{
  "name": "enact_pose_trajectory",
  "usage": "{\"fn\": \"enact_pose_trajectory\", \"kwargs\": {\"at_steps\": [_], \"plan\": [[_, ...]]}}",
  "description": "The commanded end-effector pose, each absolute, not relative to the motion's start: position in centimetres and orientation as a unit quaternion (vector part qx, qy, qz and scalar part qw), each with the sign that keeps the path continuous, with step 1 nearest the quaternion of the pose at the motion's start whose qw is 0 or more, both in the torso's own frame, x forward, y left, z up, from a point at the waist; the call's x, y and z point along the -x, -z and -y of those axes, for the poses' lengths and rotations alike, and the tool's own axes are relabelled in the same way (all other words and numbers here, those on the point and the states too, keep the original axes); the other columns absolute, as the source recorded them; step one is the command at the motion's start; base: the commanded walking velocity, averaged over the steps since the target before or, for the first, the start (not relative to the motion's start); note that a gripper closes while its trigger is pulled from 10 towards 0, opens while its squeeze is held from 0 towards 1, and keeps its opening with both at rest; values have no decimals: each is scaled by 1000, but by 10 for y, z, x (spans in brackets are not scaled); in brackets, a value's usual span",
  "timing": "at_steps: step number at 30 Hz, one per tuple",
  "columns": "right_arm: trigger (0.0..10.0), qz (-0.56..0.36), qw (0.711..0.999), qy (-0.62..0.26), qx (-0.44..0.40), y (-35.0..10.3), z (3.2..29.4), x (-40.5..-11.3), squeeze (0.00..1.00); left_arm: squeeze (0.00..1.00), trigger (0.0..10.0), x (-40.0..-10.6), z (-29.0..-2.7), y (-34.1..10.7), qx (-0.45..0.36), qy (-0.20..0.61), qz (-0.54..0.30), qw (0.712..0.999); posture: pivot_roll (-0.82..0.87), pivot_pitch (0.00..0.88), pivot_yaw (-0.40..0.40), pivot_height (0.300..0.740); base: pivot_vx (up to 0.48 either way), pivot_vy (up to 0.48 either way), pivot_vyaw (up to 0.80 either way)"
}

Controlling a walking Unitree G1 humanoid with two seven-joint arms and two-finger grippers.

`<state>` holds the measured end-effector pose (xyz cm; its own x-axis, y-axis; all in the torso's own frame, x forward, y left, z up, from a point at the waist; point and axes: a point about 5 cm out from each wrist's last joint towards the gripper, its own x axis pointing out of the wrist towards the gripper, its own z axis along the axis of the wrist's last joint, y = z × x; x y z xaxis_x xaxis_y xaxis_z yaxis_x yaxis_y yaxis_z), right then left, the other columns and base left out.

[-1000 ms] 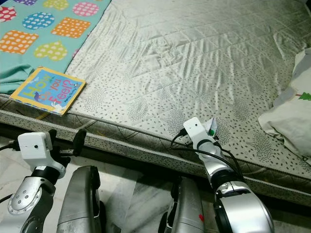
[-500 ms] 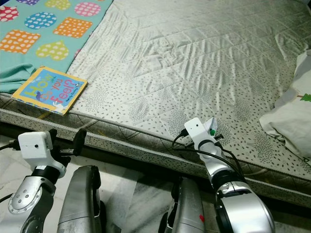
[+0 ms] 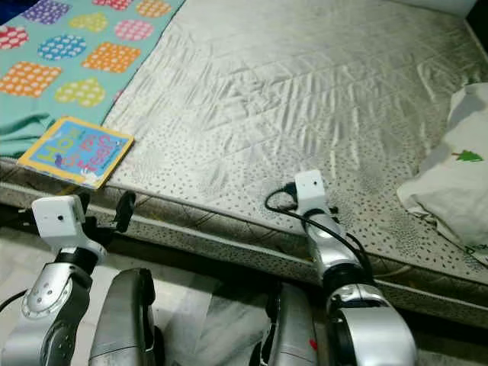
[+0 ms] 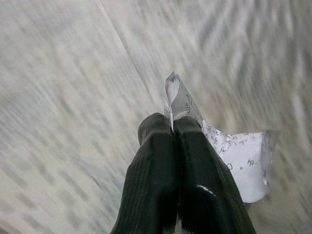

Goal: Clean up the room

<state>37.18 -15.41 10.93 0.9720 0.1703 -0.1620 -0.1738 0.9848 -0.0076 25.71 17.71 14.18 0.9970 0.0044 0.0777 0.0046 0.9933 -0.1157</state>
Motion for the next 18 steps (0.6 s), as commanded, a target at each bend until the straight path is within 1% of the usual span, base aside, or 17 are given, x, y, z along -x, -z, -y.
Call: {"fn": "enact_pose_trajectory", "kwargs": {"at_steps": [1,6,7,8,9,12,15,18], "plan": [[0,-62,994,-92,-22,-114,154,-369,0,0,10000,-258,-182,-138,50,-19,36,998,40,50,-103,535,0,0,0],[0,-25,991,-105,-81,-123,140,-360,0,0,10000,-259,-186,-138,52,-27,41,997,23,22,-94,535,0,0,0],[1765,-19,989,-110,-95,-125,137,-359,0,0,10000,-262,-186,-138,52,-26,44,997,23,9,-91,535,0,0,0],[8157,-15,988,-110,-105,-125,134,-357,0,0,10000,-264,-188,-139,50,-27,48,997,24,0,-86,535,0,0,0],[10000,-15,988,-109,-108,-125,132,-356,0,0,10000,-266,-188,-139,50,-27,50,997,23,0,-83,535,0,0,0],[10000,-13,986,-110,-122,-126,129,-353,0,0,10000,-267,-189,-142,51,-29,58,997,21,0,-81,535,0,0,0],[10000,1,985,-116,-128,-136,125,-352,0,0,10000,-271,-189,-149,51,-30,72,996,19,0,-82,535,0,0,0],[10000,20,978,-136,-157,-149,121,-348,0,0,10000,-273,-192,-151,51,-32,79,995,13,0,-88,535,0,0,0]]}}
